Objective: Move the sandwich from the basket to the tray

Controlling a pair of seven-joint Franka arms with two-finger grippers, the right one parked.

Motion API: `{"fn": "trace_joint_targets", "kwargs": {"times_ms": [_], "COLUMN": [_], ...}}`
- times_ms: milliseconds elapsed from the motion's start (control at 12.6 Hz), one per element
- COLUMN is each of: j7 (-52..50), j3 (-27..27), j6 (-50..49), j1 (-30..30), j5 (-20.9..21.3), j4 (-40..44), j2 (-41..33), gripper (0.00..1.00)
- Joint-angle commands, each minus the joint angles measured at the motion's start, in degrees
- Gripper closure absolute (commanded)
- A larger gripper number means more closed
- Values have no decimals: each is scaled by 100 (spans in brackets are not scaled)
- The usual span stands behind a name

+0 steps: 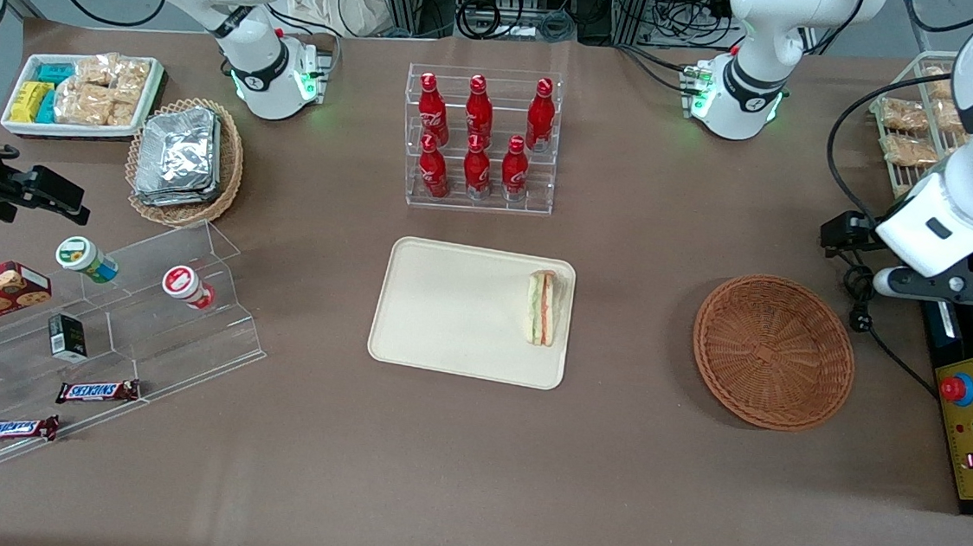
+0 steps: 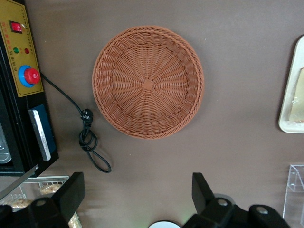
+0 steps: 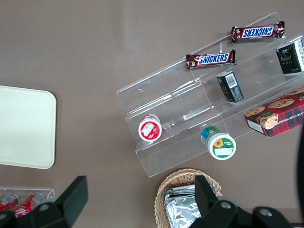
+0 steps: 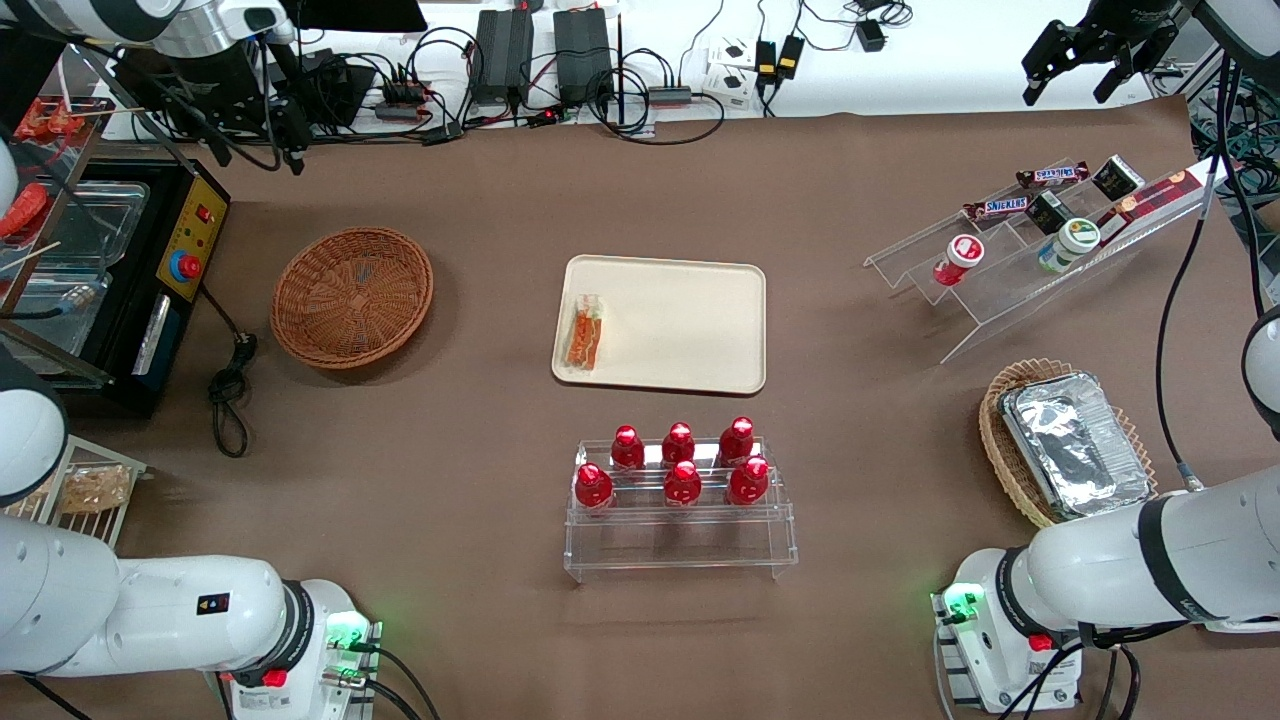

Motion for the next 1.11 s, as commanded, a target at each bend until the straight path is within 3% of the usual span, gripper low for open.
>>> {"fn": "trace_joint_targets", "kwargs": {"times_ms": [0, 1033], "j7": [144, 65], "j3": [110, -250], "j6": [180, 145], "j1": [-57, 126], "j5": [-117, -74], "j4": [-218, -182], "j2": [-260, -269], "gripper": [0, 0]}}
